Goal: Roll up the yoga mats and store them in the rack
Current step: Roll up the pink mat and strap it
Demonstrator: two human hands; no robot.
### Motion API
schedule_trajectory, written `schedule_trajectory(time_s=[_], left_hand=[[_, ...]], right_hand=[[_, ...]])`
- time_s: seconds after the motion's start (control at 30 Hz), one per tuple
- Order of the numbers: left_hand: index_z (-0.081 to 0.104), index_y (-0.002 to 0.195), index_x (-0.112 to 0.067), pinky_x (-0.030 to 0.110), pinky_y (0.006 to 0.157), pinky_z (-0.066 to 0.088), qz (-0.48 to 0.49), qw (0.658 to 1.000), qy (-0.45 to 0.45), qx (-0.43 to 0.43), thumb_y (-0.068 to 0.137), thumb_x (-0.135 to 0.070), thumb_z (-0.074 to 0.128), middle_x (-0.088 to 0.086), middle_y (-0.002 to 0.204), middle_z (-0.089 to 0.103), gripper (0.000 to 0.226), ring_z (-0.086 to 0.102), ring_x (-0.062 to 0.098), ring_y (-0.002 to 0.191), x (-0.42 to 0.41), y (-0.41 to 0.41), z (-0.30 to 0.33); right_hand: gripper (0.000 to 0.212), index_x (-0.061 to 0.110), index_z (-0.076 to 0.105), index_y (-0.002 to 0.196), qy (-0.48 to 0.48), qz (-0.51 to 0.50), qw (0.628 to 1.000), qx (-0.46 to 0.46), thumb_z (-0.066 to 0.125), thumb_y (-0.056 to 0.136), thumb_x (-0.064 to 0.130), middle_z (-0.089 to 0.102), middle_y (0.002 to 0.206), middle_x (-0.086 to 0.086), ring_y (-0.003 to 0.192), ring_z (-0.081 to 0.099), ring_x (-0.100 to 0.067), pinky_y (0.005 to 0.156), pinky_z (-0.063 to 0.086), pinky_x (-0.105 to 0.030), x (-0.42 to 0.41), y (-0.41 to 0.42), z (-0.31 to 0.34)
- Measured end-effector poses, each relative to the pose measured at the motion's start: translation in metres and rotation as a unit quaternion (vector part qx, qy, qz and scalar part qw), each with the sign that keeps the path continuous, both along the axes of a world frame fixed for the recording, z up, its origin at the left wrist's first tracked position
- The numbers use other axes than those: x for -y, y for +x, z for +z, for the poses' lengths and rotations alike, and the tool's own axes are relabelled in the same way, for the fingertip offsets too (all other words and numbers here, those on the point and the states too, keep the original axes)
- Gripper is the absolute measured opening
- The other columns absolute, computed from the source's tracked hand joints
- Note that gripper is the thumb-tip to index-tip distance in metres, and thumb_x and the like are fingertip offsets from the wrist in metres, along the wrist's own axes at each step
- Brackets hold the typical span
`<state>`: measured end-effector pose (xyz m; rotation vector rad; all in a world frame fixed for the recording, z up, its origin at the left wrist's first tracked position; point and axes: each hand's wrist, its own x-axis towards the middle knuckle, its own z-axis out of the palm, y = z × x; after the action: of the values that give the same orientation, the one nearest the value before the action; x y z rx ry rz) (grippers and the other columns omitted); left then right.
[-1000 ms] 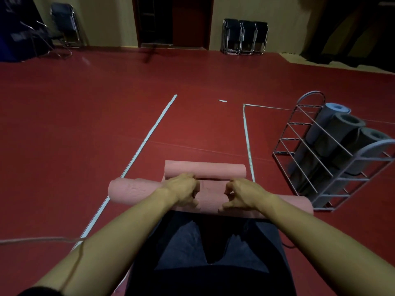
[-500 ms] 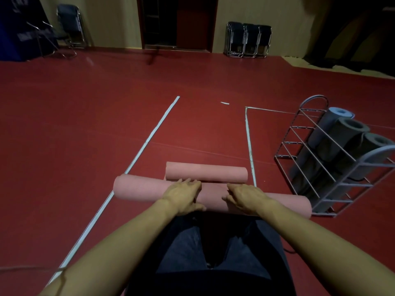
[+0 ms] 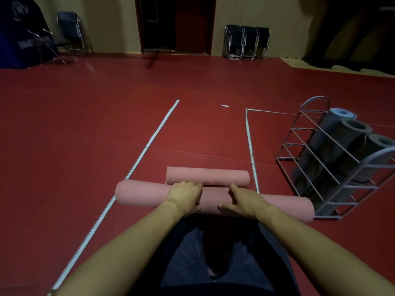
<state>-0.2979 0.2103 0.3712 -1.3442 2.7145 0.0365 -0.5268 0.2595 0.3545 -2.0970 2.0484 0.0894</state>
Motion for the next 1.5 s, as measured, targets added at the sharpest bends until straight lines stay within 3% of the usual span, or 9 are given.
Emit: schedule_trajectory(time_s=[0.17, 0.27, 0.47, 0.67, 0.9, 0.97, 1.07, 1.2, 1.5], left_hand=[[0.048, 0.134, -0.014, 0.042, 0.090, 0.050, 0.019, 1.000, 0.022, -0.005, 0.093, -0.048, 0.067, 0.011, 0.137, 0.060, 0.057, 0.060, 0.035, 0.121, 0.006, 0.000, 0.000], [0.052, 0.136, -0.017, 0.042, 0.093, 0.050, 0.021, 0.999, 0.041, -0.020, 0.094, -0.050, 0.064, 0.010, 0.138, 0.061, 0.055, 0.060, 0.034, 0.123, 0.012, 0.001, -0.008], [0.048, 0.147, -0.021, 0.042, 0.104, 0.043, 0.004, 0.999, 0.022, -0.023, 0.087, -0.068, 0.064, 0.007, 0.140, 0.042, 0.079, 0.041, 0.029, 0.131, 0.020, 0.003, -0.022], [0.054, 0.137, -0.021, 0.046, 0.097, 0.049, 0.027, 0.999, 0.009, -0.021, 0.098, -0.069, 0.039, 0.009, 0.133, 0.055, 0.063, 0.054, 0.033, 0.123, 0.027, -0.009, -0.012], [0.057, 0.119, -0.020, 0.042, 0.088, 0.049, 0.034, 0.999, -0.023, -0.025, 0.101, -0.062, 0.038, 0.004, 0.124, 0.065, 0.049, 0.063, 0.032, 0.113, 0.045, -0.017, -0.016], [0.059, 0.116, -0.021, 0.042, 0.086, 0.049, 0.033, 0.999, -0.029, -0.032, 0.100, -0.065, 0.037, 0.003, 0.122, 0.067, 0.051, 0.065, 0.031, 0.110, 0.048, -0.016, -0.022], [0.057, 0.119, -0.023, 0.042, 0.084, 0.050, 0.034, 0.998, -0.012, -0.044, 0.095, -0.076, 0.035, 0.004, 0.122, 0.067, 0.062, 0.065, 0.031, 0.108, 0.053, -0.011, -0.036], [0.053, 0.138, -0.024, 0.043, 0.100, 0.047, 0.030, 0.997, -0.012, -0.066, 0.081, -0.090, 0.020, 0.002, 0.134, 0.061, 0.093, 0.059, 0.029, 0.119, 0.056, -0.006, -0.058], [0.062, 0.121, -0.025, 0.039, 0.093, 0.046, 0.029, 0.990, -0.106, -0.083, 0.087, -0.088, 0.006, -0.001, 0.117, 0.070, 0.091, 0.063, 0.023, 0.106, 0.068, -0.013, -0.075]], right_hand=[[0.073, 0.021, 0.064, 0.126, -0.082, -0.019, 0.995, -0.055, 0.045, 0.088, 0.080, 0.052, 0.122, -0.009, 0.109, 0.060, -0.033, 0.091, 0.048, -0.043, -0.002, 0.001, -0.008], [0.075, 0.022, 0.068, 0.122, -0.095, -0.019, 0.992, -0.080, 0.034, 0.088, 0.081, 0.056, 0.121, -0.007, 0.107, 0.063, -0.032, 0.090, 0.050, -0.043, -0.001, 0.004, -0.008], [0.066, 0.020, 0.049, 0.125, -0.105, -0.047, 0.993, -0.039, 0.047, 0.091, 0.076, 0.068, 0.124, -0.009, 0.110, 0.066, -0.035, 0.092, 0.050, -0.044, 0.006, 0.003, -0.006], [0.064, 0.020, 0.057, 0.111, -0.099, -0.057, 0.993, -0.040, 0.046, 0.089, 0.079, 0.072, 0.113, -0.008, 0.103, 0.068, -0.033, 0.088, 0.052, -0.042, 0.016, -0.003, -0.008], [0.072, 0.018, 0.065, 0.104, -0.133, -0.058, 0.989, -0.020, 0.035, 0.088, 0.081, 0.062, 0.112, -0.006, 0.106, 0.061, -0.030, 0.089, 0.049, -0.042, 0.028, -0.008, -0.018], [0.077, 0.018, 0.065, 0.101, -0.134, -0.061, 0.989, -0.012, 0.028, 0.084, 0.083, 0.062, 0.111, -0.005, 0.105, 0.061, -0.029, 0.088, 0.050, -0.043, 0.031, -0.010, -0.019], [0.067, 0.019, 0.068, 0.101, -0.124, -0.064, 0.990, -0.008, 0.039, 0.091, 0.078, 0.066, 0.112, -0.004, 0.104, 0.064, -0.027, 0.086, 0.053, -0.042, 0.040, -0.012, -0.020], [0.058, 0.020, 0.057, 0.110, -0.130, -0.071, 0.989, 0.003, 0.043, 0.093, 0.074, 0.070, 0.107, -0.003, 0.101, 0.068, -0.029, 0.080, 0.054, -0.040, 0.050, -0.013, -0.025], [0.054, 0.019, 0.058, 0.101, -0.150, -0.025, 0.988, -0.021, 0.038, 0.099, 0.069, 0.072, 0.102, -0.006, 0.095, 0.068, -0.029, 0.073, 0.048, -0.039, 0.056, -0.017, -0.034]])
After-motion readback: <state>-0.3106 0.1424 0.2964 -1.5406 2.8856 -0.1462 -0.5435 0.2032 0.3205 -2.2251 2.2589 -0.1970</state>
